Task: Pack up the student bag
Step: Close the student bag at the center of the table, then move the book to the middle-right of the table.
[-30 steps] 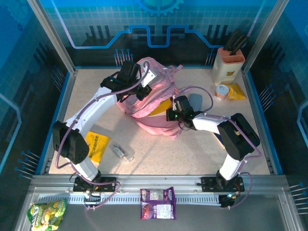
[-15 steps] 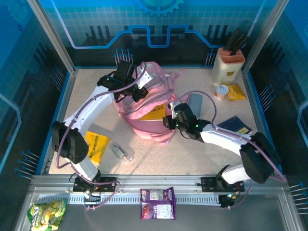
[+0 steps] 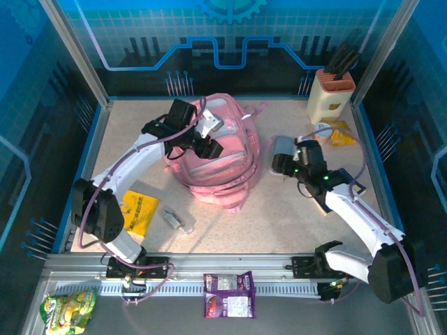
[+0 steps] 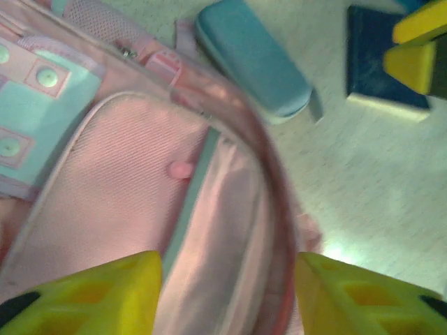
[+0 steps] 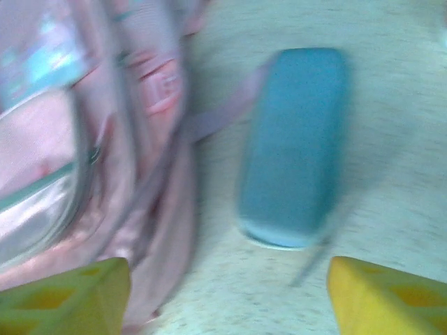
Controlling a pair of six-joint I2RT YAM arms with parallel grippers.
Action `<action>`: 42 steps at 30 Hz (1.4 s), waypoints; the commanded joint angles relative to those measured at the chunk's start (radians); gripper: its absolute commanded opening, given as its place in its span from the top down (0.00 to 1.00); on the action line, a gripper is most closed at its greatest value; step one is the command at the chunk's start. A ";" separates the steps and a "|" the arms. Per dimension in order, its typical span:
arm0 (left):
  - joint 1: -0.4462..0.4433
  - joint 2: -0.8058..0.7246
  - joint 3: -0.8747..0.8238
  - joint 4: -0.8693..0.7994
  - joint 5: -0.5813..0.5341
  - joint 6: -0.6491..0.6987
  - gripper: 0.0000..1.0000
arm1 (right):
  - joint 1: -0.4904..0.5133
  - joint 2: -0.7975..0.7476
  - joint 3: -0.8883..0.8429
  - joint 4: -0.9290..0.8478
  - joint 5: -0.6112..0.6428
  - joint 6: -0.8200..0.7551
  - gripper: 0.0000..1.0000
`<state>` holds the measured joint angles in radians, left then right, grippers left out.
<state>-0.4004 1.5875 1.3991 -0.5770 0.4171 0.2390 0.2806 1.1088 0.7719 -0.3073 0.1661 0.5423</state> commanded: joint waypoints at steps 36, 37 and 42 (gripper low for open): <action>-0.433 0.028 -0.344 0.749 -0.065 -0.853 0.32 | -0.731 0.531 0.231 -0.239 0.049 0.017 0.00; -0.433 0.025 -0.348 0.752 -0.068 -0.854 0.32 | -0.731 0.533 0.225 -0.233 0.041 0.013 0.00; -0.433 0.029 -0.361 0.761 -0.082 -0.867 0.32 | -0.696 0.568 0.233 -0.239 0.040 -0.035 0.00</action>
<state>-0.8295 1.6093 1.0206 0.1635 0.3511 -0.6056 -0.4370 1.6428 0.9749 -0.5102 0.2188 0.5518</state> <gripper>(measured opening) 0.683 0.996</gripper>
